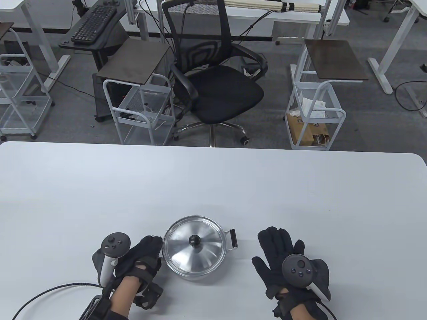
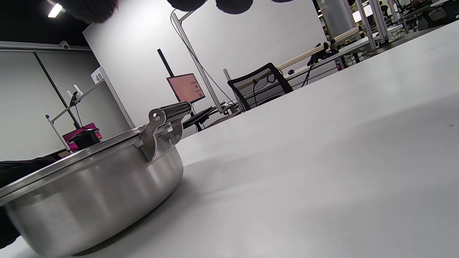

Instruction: Remove lid from the pot

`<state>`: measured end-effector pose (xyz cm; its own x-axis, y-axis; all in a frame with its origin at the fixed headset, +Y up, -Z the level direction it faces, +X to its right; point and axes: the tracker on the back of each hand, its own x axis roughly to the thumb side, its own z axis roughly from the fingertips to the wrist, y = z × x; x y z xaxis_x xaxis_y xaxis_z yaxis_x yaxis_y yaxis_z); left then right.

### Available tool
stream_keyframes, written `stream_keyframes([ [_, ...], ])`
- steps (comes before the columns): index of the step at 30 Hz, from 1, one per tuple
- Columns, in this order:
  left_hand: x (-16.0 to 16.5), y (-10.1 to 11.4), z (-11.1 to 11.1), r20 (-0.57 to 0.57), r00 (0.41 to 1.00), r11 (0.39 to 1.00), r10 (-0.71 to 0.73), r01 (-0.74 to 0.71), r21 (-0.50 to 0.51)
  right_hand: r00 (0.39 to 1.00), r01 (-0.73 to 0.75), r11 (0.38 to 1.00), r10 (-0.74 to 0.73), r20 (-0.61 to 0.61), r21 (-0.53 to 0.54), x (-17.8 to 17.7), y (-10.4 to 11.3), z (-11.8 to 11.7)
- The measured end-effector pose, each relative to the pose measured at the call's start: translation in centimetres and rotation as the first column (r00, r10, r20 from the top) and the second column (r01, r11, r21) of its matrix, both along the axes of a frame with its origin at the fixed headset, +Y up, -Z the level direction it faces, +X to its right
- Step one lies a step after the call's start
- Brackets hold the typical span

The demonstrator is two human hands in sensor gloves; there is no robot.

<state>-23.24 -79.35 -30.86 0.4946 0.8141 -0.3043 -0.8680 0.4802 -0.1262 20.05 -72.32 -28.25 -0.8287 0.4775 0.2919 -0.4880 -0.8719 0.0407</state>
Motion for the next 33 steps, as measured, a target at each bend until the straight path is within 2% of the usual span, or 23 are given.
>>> stream_keyframes([
  [9, -0.3, -0.6, 0.2, 0.011, 1.0, 1.0, 0.017, -0.017, -0.004, 1.0, 0.001, 1.0, -0.001, -0.013, 0.02, -0.1, 0.2, 0.1],
  [14, -0.3, -0.6, 0.2, 0.015, 0.999, 0.999, 0.039, -0.039, -0.014, 1.0, -0.006, 0.998, 0.007, -0.018, 0.069, -0.7, 1.9, -0.2],
  [19, -0.3, -0.5, 0.3, 0.019, 0.999, 0.999, 0.049, -0.049, -0.021, 0.997, -0.051, 0.993, 0.057, -0.057, 0.104, -3.8, 3.8, -0.9],
  [22, -0.3, -0.4, 0.3, 0.018, 0.998, 0.998, 0.054, -0.054, -0.025, 0.992, -0.078, 0.992, 0.087, -0.093, 0.099, -6.3, 4.3, -1.5],
  [28, -0.3, -0.4, 0.4, 0.019, 0.998, 0.997, 0.066, -0.065, -0.032, 0.97, -0.172, 0.98, 0.186, -0.157, 0.098, -11.5, 4.0, -2.8],
  [33, -0.3, -0.4, 0.4, 0.025, 0.997, 0.996, 0.076, -0.075, -0.041, 0.945, -0.245, 0.964, 0.262, -0.195, 0.108, -14.5, 3.1, -3.2],
])
